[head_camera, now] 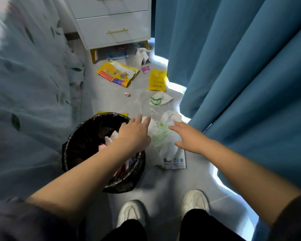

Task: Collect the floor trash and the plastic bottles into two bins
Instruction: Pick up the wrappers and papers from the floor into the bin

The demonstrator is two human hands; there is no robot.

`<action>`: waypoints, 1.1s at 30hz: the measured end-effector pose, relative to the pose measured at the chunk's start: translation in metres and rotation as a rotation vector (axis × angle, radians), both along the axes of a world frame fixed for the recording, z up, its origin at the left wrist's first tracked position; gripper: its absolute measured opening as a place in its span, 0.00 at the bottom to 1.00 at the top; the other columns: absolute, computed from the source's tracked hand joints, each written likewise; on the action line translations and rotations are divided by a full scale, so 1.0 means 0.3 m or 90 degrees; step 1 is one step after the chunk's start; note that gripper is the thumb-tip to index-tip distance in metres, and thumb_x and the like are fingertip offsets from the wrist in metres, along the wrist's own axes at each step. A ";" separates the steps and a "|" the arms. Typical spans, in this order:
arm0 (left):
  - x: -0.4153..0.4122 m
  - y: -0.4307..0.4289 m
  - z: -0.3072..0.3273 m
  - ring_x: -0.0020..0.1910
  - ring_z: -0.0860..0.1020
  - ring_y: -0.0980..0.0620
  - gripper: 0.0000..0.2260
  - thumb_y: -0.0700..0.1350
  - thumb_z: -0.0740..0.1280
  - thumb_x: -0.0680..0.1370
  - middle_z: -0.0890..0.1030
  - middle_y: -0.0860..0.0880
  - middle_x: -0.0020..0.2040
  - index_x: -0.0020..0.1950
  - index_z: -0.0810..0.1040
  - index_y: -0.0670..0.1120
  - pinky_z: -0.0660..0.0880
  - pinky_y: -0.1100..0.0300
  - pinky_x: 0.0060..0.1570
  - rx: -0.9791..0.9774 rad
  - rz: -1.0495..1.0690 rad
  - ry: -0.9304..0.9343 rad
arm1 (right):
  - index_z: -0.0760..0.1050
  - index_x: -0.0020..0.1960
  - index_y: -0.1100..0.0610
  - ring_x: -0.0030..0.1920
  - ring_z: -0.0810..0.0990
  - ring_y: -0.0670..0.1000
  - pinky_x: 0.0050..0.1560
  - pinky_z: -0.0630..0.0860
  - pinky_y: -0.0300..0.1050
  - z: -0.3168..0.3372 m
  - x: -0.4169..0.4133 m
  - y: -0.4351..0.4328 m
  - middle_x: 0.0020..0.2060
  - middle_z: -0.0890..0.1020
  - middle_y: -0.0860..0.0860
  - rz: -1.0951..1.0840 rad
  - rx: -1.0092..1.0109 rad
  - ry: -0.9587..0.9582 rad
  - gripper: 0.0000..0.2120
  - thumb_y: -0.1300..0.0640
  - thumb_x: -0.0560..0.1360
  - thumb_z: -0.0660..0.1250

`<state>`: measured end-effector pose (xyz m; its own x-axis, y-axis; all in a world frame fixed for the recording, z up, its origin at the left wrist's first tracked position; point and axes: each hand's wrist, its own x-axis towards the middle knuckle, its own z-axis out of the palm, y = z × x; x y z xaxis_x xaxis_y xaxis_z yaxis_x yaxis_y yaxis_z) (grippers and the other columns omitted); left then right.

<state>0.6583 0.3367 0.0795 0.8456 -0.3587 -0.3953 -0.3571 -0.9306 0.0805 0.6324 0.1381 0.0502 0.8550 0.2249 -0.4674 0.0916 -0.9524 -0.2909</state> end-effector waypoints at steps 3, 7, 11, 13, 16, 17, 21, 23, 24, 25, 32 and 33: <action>0.042 -0.099 -0.078 0.74 0.59 0.42 0.29 0.50 0.60 0.78 0.57 0.44 0.76 0.76 0.52 0.49 0.61 0.45 0.68 0.040 -0.041 0.001 | 0.58 0.76 0.52 0.74 0.60 0.55 0.72 0.61 0.46 -0.090 0.000 -0.079 0.76 0.58 0.54 -0.053 0.009 0.029 0.31 0.58 0.76 0.65; 0.081 -0.205 -0.227 0.76 0.53 0.40 0.31 0.48 0.60 0.77 0.57 0.42 0.75 0.77 0.51 0.47 0.58 0.44 0.71 0.092 -0.076 0.039 | 0.58 0.76 0.52 0.71 0.64 0.55 0.69 0.64 0.47 -0.229 -0.004 -0.139 0.74 0.62 0.53 -0.095 0.025 0.066 0.33 0.59 0.75 0.67; 0.110 -0.277 -0.398 0.72 0.59 0.39 0.31 0.48 0.63 0.76 0.61 0.42 0.72 0.76 0.52 0.48 0.65 0.45 0.64 0.107 -0.046 0.101 | 0.54 0.77 0.49 0.72 0.62 0.53 0.69 0.63 0.45 -0.356 -0.017 -0.188 0.75 0.60 0.52 -0.126 0.045 0.122 0.36 0.58 0.74 0.68; 0.119 -0.302 -0.470 0.70 0.62 0.39 0.31 0.48 0.63 0.76 0.64 0.42 0.70 0.75 0.53 0.47 0.67 0.45 0.62 0.091 -0.018 0.136 | 0.54 0.76 0.49 0.71 0.64 0.54 0.68 0.65 0.48 -0.404 -0.021 -0.210 0.74 0.61 0.52 -0.129 0.043 0.138 0.37 0.56 0.74 0.69; 0.135 -0.343 -0.565 0.66 0.66 0.39 0.32 0.50 0.65 0.75 0.66 0.42 0.68 0.75 0.53 0.47 0.70 0.45 0.61 0.068 0.003 0.165 | 0.55 0.76 0.50 0.70 0.66 0.54 0.66 0.68 0.49 -0.487 -0.017 -0.246 0.73 0.63 0.52 -0.142 0.042 0.149 0.36 0.56 0.73 0.69; 0.140 -0.355 -0.593 0.65 0.67 0.39 0.33 0.51 0.65 0.74 0.66 0.42 0.68 0.74 0.53 0.47 0.71 0.45 0.60 0.059 0.010 0.166 | 0.55 0.76 0.50 0.70 0.66 0.54 0.66 0.68 0.49 -0.515 -0.015 -0.254 0.72 0.64 0.53 -0.144 0.039 0.156 0.36 0.56 0.73 0.69; 0.152 -0.388 -0.678 0.65 0.67 0.36 0.39 0.58 0.68 0.71 0.57 0.40 0.72 0.75 0.49 0.52 0.71 0.43 0.60 0.055 0.040 0.163 | 0.58 0.75 0.52 0.70 0.66 0.55 0.66 0.68 0.49 -0.619 -0.022 -0.257 0.70 0.67 0.54 -0.184 0.036 0.187 0.35 0.58 0.72 0.69; 0.152 -0.393 -0.716 0.66 0.65 0.33 0.39 0.59 0.68 0.72 0.52 0.41 0.75 0.75 0.49 0.54 0.71 0.42 0.60 0.064 0.053 0.174 | 0.61 0.73 0.53 0.68 0.68 0.57 0.65 0.69 0.49 -0.672 -0.026 -0.233 0.69 0.69 0.55 -0.262 0.059 0.190 0.34 0.56 0.71 0.71; 0.150 -0.395 -0.735 0.67 0.64 0.33 0.38 0.58 0.68 0.72 0.52 0.41 0.75 0.75 0.50 0.54 0.72 0.41 0.59 0.063 0.060 0.181 | 0.63 0.71 0.54 0.64 0.71 0.57 0.62 0.71 0.50 -0.698 -0.028 -0.216 0.66 0.72 0.56 -0.334 0.097 0.194 0.33 0.56 0.70 0.72; 0.147 -0.394 -0.752 0.66 0.65 0.33 0.35 0.56 0.67 0.73 0.53 0.41 0.74 0.74 0.52 0.53 0.72 0.41 0.58 0.057 0.069 0.186 | 0.63 0.69 0.55 0.59 0.74 0.58 0.57 0.74 0.50 -0.714 -0.029 -0.195 0.63 0.74 0.56 -0.421 0.142 0.199 0.32 0.55 0.70 0.73; 0.154 -0.381 -0.771 0.62 0.71 0.39 0.19 0.34 0.59 0.77 0.65 0.41 0.66 0.68 0.67 0.43 0.75 0.45 0.55 0.019 0.074 0.176 | 0.73 0.41 0.57 0.45 0.78 0.56 0.40 0.70 0.43 -0.759 -0.006 -0.135 0.40 0.77 0.54 -0.663 0.212 0.205 0.05 0.59 0.70 0.69; 0.158 -0.381 -0.768 0.62 0.72 0.39 0.18 0.33 0.58 0.78 0.66 0.41 0.66 0.68 0.68 0.41 0.75 0.47 0.57 0.024 0.057 0.163 | 0.70 0.34 0.56 0.40 0.76 0.55 0.38 0.70 0.42 -0.752 0.003 -0.143 0.34 0.75 0.53 -0.652 0.213 0.208 0.09 0.60 0.70 0.69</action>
